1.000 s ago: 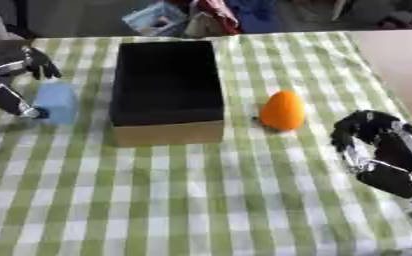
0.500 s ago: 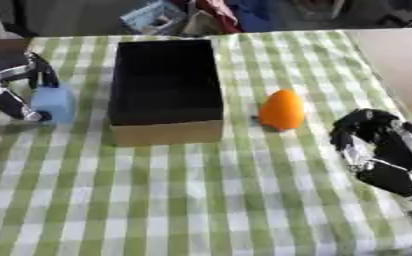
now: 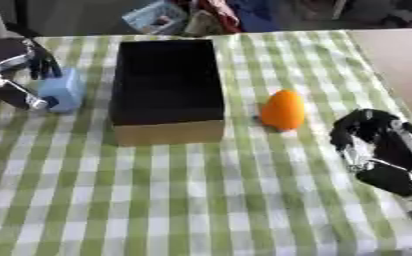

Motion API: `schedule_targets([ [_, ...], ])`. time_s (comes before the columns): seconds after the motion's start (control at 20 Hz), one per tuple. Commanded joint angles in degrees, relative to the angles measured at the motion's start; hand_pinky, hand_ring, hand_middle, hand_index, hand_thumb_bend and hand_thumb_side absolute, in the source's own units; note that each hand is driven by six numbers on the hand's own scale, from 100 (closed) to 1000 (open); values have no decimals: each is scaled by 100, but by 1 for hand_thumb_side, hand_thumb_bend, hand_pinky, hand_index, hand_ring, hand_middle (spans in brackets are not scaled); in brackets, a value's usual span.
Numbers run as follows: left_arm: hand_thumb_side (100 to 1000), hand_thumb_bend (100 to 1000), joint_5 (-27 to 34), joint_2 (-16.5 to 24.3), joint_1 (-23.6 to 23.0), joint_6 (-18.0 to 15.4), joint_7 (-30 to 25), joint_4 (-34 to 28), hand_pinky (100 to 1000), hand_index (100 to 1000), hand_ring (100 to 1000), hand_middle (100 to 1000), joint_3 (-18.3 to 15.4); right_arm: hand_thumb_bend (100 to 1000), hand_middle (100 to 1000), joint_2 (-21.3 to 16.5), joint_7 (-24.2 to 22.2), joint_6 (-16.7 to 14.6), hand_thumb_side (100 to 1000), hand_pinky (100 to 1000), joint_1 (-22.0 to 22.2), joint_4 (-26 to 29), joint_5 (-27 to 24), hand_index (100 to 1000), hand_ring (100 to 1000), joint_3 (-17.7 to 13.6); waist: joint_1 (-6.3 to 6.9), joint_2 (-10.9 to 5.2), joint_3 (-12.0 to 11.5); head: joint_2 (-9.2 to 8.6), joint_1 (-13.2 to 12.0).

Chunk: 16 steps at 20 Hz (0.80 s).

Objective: Pick up objects on the table and place them in the box.

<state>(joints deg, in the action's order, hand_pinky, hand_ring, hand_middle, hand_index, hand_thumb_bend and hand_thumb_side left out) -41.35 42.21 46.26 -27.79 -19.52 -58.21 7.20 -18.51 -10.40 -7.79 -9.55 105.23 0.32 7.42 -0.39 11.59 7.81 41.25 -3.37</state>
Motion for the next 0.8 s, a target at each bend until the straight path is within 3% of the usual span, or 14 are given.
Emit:
schedule_targets([
  [0.05, 102, 430, 275, 286, 191, 28, -6, -308, 610, 590, 447, 435, -54, 100, 525, -109, -34, -21, 193, 672, -52, 44, -37, 634, 523, -31, 22, -123, -3, -23, 3],
  [0.4, 100, 432, 855, 254, 468, 27, -111, -1036, 613, 587, 445, 431, 123, 100, 525, -112, -43, -21, 193, 672, -38, 31, -37, 634, 523, -23, 41, -188, 31, -23, -8],
  [0.8, 100, 443, 1034, -79, 734, -86, -357, -1529, 615, 591, 451, 436, 499, 100, 525, -114, -75, -23, 192, 672, -54, 23, -47, 634, 523, 8, 51, -211, 132, -46, -58],
])
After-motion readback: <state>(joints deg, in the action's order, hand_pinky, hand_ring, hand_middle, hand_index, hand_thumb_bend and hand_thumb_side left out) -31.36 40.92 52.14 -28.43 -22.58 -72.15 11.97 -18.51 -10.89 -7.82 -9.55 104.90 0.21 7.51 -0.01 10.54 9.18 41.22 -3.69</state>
